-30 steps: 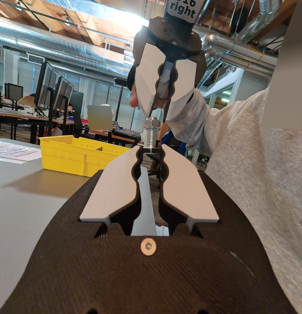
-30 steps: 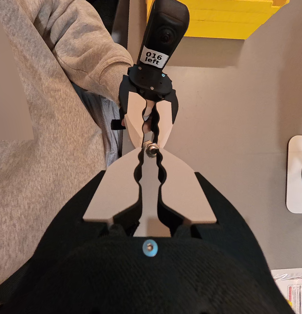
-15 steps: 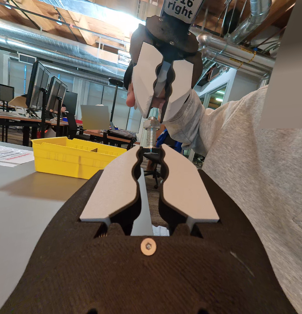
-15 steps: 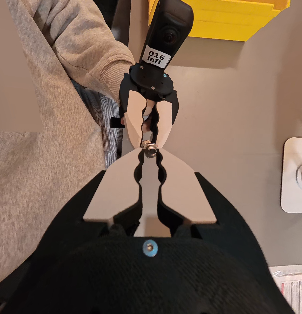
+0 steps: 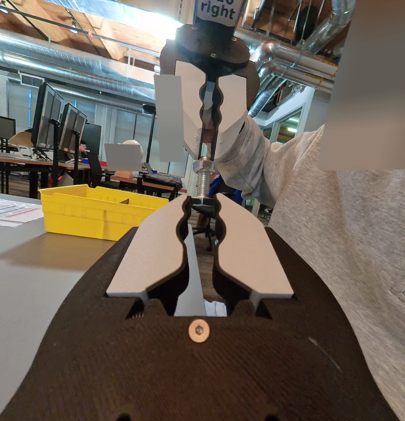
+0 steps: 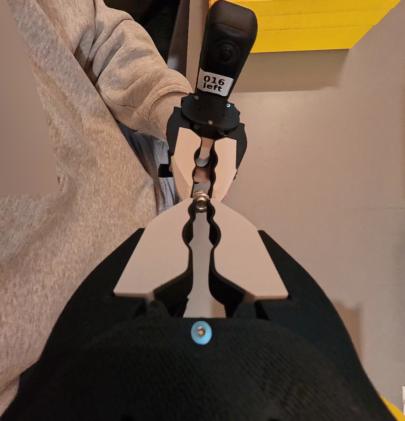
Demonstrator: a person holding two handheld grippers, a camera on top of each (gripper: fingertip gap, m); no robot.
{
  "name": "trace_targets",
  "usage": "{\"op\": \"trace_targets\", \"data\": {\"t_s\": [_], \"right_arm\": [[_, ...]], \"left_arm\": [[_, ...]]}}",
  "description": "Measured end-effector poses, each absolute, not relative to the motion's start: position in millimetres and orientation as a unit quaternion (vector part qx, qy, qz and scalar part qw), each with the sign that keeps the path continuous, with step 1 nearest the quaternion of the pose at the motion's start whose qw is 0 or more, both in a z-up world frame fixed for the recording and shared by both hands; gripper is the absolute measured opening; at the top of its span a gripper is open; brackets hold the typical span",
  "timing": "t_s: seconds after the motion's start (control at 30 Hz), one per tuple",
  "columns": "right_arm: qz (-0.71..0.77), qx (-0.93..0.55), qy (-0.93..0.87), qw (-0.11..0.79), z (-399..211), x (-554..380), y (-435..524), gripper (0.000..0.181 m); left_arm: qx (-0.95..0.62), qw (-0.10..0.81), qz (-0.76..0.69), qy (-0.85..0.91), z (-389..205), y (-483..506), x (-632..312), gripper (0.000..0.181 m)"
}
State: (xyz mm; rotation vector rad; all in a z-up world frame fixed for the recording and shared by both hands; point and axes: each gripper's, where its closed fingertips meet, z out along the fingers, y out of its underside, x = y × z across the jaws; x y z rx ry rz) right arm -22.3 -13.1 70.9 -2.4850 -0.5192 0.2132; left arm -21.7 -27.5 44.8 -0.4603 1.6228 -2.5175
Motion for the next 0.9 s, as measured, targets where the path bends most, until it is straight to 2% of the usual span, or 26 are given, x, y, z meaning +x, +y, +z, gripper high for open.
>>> {"op": "trace_targets", "data": {"t_s": [0.13, 0.27, 0.43, 0.9], "right_arm": [[0.073, -0.932, -0.203, 0.29, 71, -21, -13, 0.009], [0.078, -0.932, -0.209, 0.284, 69, -23, -13, 0.008], [0.06, -0.937, -0.226, 0.26, 61, -22, -16, 0.008], [0.041, -0.946, -0.239, 0.216, 45, -20, -25, 0.008]], "left_arm": [[-0.157, 0.064, -0.828, 0.535, 44, -27, -20, 0.022], [-0.168, 0.065, -0.819, 0.545, 41, -28, -16, 0.038], [-0.159, 0.079, -0.794, 0.581, 31, -37, -17, 0.039], [-0.149, 0.145, -0.744, 0.635, 14, -48, -15, 0.022]]}}
